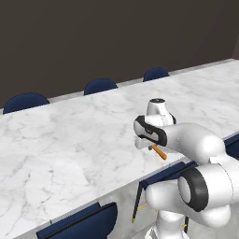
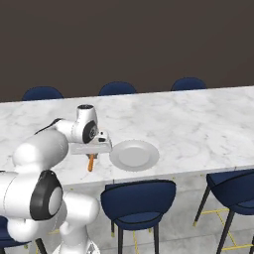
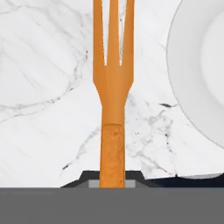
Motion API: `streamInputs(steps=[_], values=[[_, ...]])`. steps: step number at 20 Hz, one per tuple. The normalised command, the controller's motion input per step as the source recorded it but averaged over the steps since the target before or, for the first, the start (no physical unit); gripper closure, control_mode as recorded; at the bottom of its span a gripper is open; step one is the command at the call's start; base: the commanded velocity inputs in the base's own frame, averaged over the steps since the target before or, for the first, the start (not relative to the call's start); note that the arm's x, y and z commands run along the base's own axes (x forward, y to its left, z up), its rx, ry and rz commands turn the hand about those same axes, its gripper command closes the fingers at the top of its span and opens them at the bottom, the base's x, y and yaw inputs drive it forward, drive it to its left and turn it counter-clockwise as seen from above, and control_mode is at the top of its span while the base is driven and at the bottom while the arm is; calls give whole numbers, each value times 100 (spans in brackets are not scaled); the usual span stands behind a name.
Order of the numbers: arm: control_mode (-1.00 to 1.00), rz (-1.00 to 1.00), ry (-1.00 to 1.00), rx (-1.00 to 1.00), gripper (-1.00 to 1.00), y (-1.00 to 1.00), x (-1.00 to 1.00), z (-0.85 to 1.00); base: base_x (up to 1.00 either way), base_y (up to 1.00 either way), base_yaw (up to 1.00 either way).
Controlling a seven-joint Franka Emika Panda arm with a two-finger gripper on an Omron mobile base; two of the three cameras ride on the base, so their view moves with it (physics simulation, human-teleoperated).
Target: Take the fork and place it on the left side of the plate. Then take the spoon and place it on the right side of the plate. Make sure they're directly next to the plate.
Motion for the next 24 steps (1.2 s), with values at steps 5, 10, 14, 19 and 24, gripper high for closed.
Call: streamInputs(steps=[5, 10, 14, 19, 24], values=[[-100, 2, 4, -2, 100, 0, 15, -39, 0, 0, 0], [-100, 0, 0, 0, 100, 1, 20, -49, 0, 0, 0], [-100, 0, -5, 0, 100, 0, 11, -36, 0, 0, 0], [-100, 0, -5, 0, 100, 0, 12, -28, 0, 0, 0], [-100, 1, -5, 0, 100, 0, 17, -17, 0, 0, 0]])
